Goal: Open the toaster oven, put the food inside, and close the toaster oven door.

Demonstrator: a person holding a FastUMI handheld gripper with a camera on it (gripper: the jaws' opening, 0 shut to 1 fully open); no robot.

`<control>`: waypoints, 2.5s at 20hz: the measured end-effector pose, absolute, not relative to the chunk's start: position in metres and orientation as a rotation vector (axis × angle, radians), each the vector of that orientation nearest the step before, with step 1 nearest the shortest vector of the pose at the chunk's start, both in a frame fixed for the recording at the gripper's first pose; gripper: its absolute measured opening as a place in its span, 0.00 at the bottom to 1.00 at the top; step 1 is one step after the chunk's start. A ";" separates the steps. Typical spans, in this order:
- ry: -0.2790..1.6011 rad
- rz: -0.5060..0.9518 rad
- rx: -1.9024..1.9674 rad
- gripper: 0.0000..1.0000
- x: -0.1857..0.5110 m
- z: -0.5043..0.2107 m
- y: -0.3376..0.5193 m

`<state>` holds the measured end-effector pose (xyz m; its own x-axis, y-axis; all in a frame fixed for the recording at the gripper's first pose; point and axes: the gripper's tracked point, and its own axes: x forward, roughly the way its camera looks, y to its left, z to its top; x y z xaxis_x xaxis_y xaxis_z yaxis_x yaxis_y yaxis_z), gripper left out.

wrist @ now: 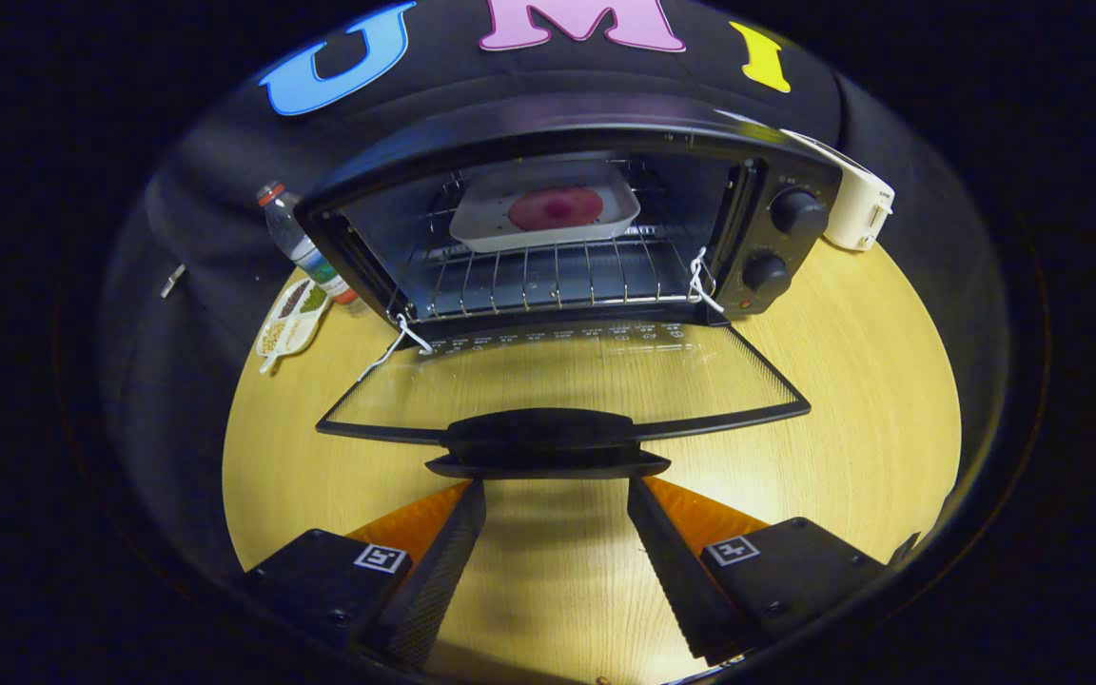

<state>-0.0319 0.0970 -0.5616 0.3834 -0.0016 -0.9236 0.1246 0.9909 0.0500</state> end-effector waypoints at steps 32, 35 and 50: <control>0.133 -0.057 -0.166 0.98 0.067 -0.081 -0.111; 0.105 -0.007 -0.075 0.97 0.064 -0.051 -0.111; 0.102 0.046 0.027 0.96 0.047 -0.026 -0.161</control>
<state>0.0468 -0.1611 -0.0257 0.9937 0.0470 -0.1013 -0.0443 0.9986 0.0289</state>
